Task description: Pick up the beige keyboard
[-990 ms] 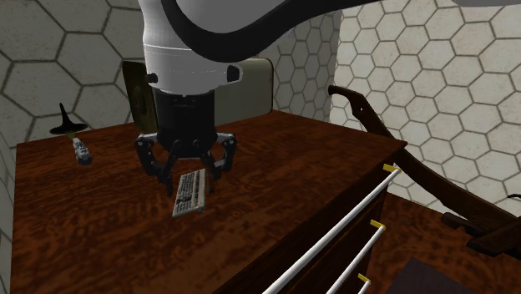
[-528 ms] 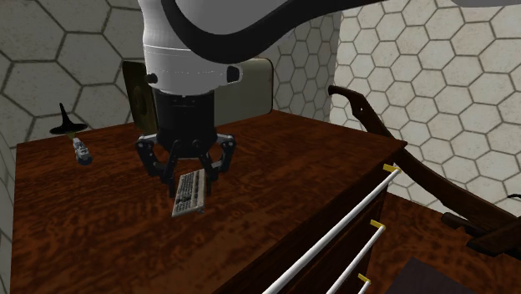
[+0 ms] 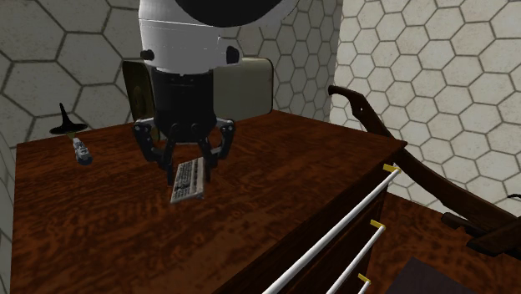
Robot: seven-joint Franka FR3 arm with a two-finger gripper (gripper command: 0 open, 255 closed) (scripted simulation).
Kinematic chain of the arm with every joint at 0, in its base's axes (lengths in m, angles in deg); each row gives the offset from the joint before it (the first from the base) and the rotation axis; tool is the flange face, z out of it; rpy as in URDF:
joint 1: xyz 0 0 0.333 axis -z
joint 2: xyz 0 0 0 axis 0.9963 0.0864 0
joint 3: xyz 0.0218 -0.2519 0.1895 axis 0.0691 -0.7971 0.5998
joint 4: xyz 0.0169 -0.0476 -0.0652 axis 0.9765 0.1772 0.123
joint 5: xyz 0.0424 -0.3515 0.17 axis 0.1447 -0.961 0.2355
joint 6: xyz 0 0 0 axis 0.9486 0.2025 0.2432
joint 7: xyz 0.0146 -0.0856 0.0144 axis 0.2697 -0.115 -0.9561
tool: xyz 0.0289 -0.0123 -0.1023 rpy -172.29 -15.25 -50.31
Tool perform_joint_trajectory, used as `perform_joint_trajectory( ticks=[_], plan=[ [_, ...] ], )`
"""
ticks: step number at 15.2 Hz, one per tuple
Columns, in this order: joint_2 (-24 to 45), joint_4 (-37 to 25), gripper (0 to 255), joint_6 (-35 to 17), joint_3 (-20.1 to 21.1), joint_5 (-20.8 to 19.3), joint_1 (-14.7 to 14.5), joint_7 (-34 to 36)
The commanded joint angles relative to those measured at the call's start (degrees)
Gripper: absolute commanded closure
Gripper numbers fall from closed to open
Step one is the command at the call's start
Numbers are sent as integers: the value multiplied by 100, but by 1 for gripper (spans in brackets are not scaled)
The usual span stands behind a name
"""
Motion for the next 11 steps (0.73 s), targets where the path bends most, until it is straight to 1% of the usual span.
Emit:
perform_joint_trajectory(
  ticks=[1, 9, 11],
  plan=[
    [52, -211, 255, 177, 6, -35, -3, 8],
    [245, -1008, 255, 838, 55, -174, -48, 75],
    [250, -1025, 255, 851, 56, -177, -50, 77]
  ],
)
